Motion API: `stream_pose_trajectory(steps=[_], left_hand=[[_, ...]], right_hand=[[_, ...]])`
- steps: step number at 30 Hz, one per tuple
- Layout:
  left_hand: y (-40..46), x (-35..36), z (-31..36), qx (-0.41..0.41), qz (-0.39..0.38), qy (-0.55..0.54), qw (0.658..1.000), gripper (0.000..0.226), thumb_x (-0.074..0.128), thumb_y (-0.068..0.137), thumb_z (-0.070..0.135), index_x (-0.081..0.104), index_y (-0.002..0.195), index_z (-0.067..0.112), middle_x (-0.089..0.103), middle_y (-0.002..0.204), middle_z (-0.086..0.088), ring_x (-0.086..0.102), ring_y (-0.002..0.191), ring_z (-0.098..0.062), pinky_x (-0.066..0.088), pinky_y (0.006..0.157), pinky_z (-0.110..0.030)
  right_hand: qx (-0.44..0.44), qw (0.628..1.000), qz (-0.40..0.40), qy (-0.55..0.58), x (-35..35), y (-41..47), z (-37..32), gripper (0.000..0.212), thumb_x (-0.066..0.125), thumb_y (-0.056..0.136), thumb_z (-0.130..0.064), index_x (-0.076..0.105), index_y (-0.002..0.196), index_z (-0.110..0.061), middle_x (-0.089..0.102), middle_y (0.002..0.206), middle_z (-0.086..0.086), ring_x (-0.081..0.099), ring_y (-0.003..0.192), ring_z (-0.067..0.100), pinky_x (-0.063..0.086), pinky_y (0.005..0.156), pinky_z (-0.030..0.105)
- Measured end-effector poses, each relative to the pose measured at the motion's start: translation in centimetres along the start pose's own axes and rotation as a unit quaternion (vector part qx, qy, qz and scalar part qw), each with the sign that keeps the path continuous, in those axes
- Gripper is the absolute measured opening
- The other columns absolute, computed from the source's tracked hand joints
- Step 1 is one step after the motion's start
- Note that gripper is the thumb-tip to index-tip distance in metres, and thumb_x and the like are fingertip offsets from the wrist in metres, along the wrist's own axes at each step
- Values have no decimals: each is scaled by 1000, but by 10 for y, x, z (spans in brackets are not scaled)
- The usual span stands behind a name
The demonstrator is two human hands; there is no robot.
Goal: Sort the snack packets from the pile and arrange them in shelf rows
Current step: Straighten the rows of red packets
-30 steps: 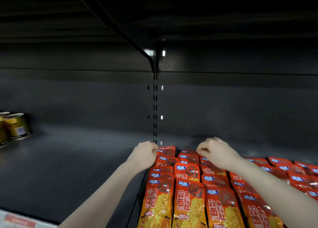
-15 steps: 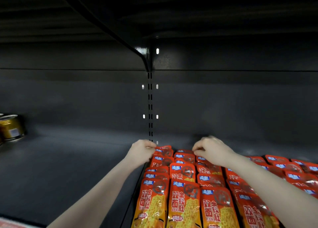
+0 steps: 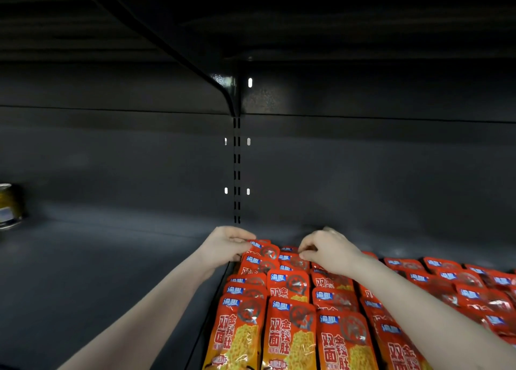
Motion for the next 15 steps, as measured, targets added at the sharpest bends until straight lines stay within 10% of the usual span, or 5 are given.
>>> stream_pose_trajectory(steps=[15], left_hand=[[4,3,-10,-8,16,96,995,8,57,93,18,61,100,19,65,99,1,58,83,-5,41,58,-16]], right_hand=[[14,999,-12,42,2,4,1,9,61,89,-27,69,86,-24,64,86,-13,57,89,6,47,81,25]])
Point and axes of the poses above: each hand's wrist, its own y-axis towards the middle knuckle, its own x-axis out of the palm, z = x × y, the point moved 2 cm from there along y, towards the middle knuckle
